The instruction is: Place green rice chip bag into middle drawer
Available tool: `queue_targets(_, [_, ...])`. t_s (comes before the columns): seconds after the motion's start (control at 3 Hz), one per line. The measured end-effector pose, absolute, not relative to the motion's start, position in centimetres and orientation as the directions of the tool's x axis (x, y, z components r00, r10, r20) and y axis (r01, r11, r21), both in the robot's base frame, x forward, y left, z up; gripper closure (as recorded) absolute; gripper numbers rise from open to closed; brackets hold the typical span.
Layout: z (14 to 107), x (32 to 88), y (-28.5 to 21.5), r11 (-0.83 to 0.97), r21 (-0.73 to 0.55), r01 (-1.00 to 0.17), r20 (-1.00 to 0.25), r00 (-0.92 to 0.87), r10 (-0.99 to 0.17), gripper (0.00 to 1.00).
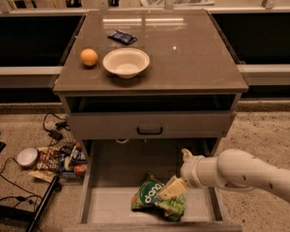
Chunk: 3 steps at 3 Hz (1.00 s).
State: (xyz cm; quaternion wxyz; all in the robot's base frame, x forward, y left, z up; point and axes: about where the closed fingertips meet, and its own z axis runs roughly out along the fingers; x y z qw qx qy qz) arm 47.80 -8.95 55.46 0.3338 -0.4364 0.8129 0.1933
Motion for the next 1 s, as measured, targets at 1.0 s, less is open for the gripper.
queue_targets(1.0, [74.5,47.9,-15.4,0.382,-0.145,-0.913,-0.513,-0.260,-0.818,0.00])
